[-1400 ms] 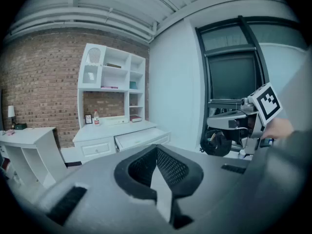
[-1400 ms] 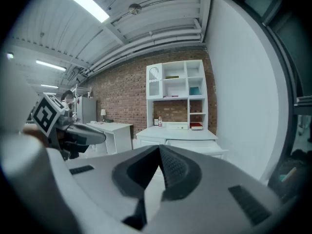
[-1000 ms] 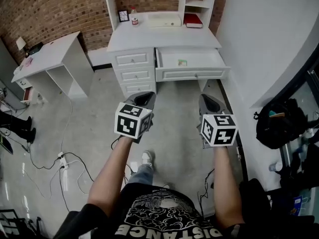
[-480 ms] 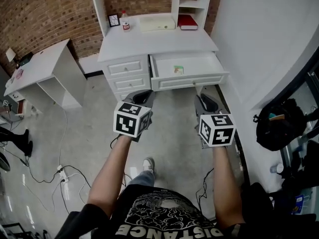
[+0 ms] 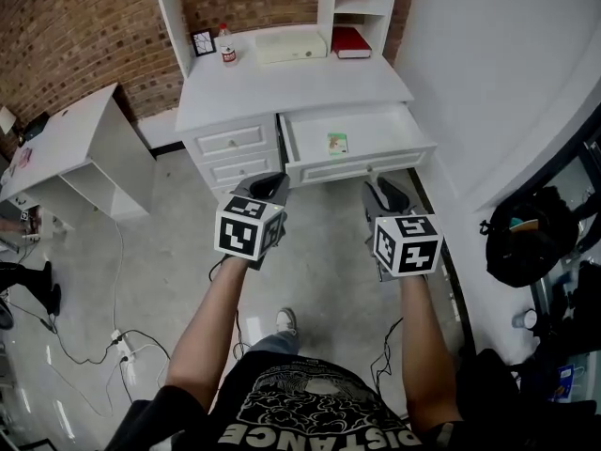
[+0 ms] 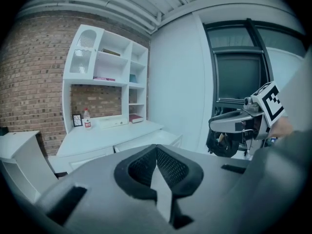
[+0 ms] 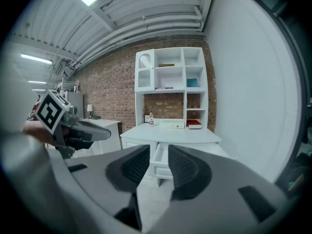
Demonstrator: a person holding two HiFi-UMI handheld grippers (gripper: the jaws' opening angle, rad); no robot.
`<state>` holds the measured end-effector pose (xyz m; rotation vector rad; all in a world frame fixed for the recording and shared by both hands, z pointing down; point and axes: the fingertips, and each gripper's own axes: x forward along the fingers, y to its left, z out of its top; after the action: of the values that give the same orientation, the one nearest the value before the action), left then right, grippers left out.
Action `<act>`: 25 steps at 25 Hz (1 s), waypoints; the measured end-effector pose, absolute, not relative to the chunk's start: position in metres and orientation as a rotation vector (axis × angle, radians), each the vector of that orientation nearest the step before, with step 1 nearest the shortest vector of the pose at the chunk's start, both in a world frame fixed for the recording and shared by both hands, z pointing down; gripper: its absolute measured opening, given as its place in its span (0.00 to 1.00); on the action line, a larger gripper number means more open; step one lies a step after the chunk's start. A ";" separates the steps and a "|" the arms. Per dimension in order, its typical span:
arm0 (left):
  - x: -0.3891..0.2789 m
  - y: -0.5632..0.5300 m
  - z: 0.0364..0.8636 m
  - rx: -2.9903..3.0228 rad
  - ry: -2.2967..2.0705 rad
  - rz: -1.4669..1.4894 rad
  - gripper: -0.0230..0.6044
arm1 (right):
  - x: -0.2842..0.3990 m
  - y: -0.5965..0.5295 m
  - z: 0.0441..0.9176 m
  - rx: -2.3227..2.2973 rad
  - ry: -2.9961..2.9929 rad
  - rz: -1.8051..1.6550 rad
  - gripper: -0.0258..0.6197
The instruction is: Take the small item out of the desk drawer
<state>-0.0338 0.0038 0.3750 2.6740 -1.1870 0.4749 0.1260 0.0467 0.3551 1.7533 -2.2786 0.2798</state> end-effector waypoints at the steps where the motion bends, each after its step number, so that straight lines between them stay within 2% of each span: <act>1: -0.036 -0.003 0.375 2.675 -1.181 0.476 0.04 | 0.123 0.041 0.355 1.755 -2.274 0.285 0.23; 25: -0.049 -0.127 0.386 2.722 -1.039 0.498 0.04 | 0.091 -0.069 0.366 1.770 -2.193 0.383 0.45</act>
<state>-0.0486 -0.1273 0.3859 2.7223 -1.0395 0.4978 0.0914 -0.0688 0.3657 1.7695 -2.1927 0.3828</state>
